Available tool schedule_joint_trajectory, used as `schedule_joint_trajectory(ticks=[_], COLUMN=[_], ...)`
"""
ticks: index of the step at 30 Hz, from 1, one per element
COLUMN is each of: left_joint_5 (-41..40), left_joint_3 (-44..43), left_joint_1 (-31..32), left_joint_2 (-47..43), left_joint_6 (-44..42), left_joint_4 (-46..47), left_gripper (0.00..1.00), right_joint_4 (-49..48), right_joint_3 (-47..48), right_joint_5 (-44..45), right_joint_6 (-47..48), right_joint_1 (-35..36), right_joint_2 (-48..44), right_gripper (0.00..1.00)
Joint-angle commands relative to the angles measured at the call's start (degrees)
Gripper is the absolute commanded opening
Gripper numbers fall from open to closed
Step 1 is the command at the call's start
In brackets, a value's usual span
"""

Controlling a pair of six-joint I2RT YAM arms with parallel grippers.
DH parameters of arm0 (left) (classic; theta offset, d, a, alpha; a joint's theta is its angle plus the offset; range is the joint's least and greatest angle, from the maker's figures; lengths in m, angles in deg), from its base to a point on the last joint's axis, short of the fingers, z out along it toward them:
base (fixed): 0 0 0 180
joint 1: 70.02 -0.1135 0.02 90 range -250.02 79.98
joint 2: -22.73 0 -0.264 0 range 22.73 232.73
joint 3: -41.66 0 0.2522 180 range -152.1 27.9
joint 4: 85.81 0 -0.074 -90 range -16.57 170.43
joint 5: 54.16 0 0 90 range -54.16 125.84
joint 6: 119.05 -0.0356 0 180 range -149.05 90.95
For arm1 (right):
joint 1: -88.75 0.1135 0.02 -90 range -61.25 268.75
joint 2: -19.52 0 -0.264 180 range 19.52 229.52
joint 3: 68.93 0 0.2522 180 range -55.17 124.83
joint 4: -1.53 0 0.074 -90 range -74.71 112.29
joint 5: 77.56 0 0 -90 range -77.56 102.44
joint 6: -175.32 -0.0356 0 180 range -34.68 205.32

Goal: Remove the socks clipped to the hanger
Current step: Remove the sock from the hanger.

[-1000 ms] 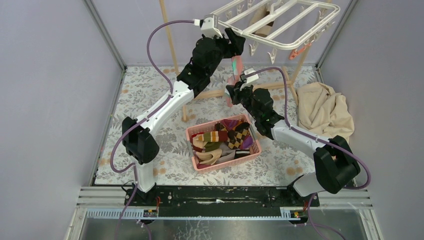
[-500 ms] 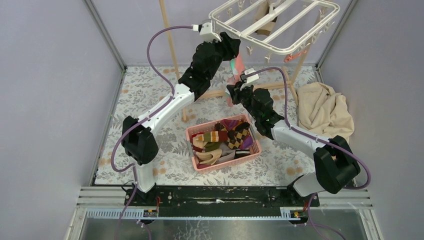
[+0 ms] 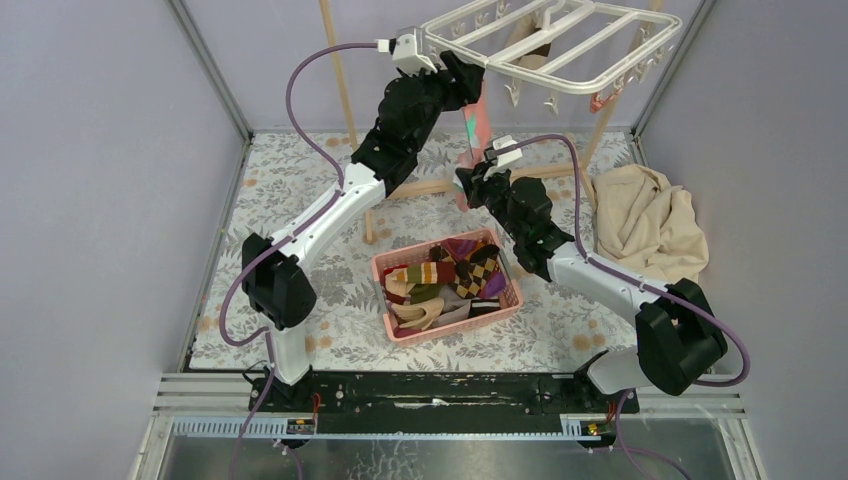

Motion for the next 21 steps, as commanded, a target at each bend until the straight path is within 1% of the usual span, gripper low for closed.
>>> schedule_joint_trajectory(ticks=[1, 5, 8, 10, 16, 19, 21], left_joint_5=[0.5, 1.3, 1.7, 1.9, 2.3, 2.7, 2.9], left_joint_3=[-1.7, -2.3, -2.9, -3.3, -3.8, -3.6, -3.6], left_joint_1=[-0.4, -0.7, -0.9, -0.9, -1.2, -1.4, -1.4], left_joint_2=[0.3, 0.8, 1.2, 1.4, 1.6, 1.5, 1.5], left_joint_6=[0.6, 1.0, 1.3, 1.5, 1.5, 1.6, 1.6], left_joint_4=[3.8, 3.7, 3.1, 2.9, 2.1, 2.1, 2.0], left_gripper=[0.72, 0.58, 0.41, 0.32, 0.25, 0.25, 0.27], right_joint_4=[-1.2, -1.4, -1.5, -1.6, -0.6, 1.6, 3.1], right_joint_3=[0.6, 0.4, 0.1, -0.2, -1.5, -2.3, -3.1], right_joint_5=[-0.5, -0.6, -0.6, -0.7, -2.3, -4.0, -5.9], right_joint_6=[1.2, 1.0, 1.0, 1.0, 1.0, 1.0, -0.2], right_joint_1=[0.7, 0.6, 0.6, 0.6, 0.7, 0.7, 0.6], right_joint_2=[-1.9, -1.6, -1.6, -1.6, -3.1, -5.1, -7.1], right_gripper=[0.0, 0.0, 0.0, 0.0, 0.0, 0.0, 0.0])
